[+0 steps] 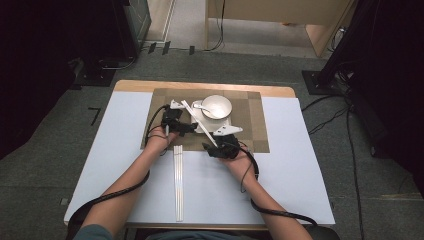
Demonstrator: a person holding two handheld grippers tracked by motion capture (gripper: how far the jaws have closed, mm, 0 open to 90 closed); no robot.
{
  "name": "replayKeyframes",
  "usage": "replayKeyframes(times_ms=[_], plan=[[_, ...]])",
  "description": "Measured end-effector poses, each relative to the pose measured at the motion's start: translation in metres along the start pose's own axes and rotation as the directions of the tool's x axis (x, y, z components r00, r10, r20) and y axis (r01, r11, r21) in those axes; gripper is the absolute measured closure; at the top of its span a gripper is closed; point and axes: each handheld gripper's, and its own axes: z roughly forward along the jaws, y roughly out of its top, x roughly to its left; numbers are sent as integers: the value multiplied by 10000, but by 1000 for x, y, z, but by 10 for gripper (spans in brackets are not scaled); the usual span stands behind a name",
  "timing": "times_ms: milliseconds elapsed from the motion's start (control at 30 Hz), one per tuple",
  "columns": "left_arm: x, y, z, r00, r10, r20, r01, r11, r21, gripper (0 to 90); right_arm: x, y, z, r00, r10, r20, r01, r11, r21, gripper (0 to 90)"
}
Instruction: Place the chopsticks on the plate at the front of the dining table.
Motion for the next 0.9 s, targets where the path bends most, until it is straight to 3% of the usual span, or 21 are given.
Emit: replayKeyframes(times_ms=[500,900], plan=[[-1,3,4,9999,-1,-106,1,10000,-13,84,1,9,3,9994,110,-326,-115,9998,-160,465],[0,5,6,9999,50,-139,-50,10000,41,85,8,12,6,9984,-199,-534,191,9997,-155,452]])
